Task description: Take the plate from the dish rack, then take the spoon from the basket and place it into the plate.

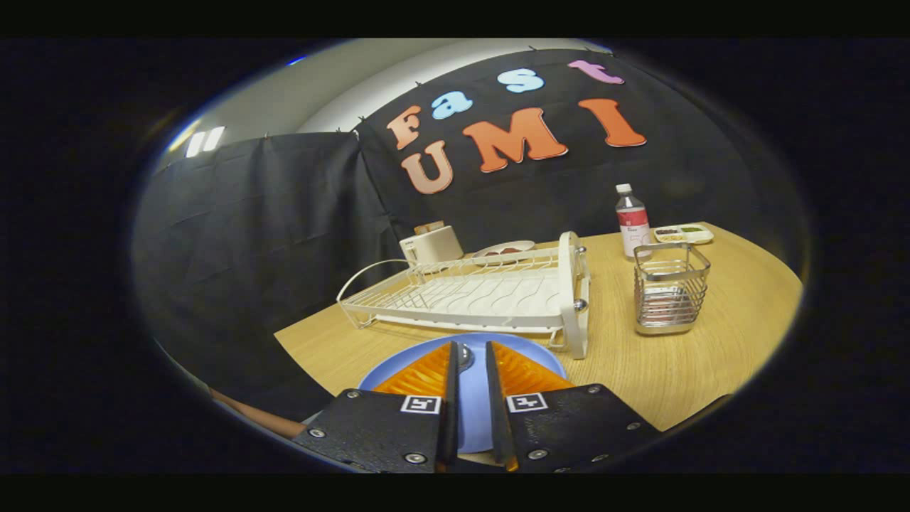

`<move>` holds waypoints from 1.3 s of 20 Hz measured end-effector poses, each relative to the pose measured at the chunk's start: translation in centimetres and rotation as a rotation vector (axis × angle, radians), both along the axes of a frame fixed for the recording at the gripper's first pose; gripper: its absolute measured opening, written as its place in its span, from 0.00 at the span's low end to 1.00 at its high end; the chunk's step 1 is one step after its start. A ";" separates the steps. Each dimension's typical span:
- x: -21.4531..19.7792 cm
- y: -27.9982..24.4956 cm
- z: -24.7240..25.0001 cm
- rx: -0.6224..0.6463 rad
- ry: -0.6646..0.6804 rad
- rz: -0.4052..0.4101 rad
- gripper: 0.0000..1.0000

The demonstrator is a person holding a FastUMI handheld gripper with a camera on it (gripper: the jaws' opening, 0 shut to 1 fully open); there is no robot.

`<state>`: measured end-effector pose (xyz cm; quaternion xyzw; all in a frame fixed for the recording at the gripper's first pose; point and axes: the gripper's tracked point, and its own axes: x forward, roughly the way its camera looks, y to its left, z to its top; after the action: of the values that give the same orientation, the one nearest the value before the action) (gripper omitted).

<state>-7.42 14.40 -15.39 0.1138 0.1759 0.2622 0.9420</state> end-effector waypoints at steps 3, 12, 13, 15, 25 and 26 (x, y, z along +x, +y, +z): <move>1.2 -1.1 1.4 -0.013 -0.048 -0.053 0.29; 4.1 -4.6 8.1 -0.133 -0.267 -0.243 0.59; 4.2 -5.0 8.8 -0.153 -0.297 -0.268 0.63; 4.4 -5.5 10.4 -0.174 -0.344 -0.308 0.69; 4.9 -6.3 16.3 -0.165 -0.431 -0.390 0.88; 5.1 -6.3 16.7 -0.164 -0.441 -0.391 0.88</move>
<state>-2.36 8.09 1.32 0.0095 -0.0375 0.0791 0.9961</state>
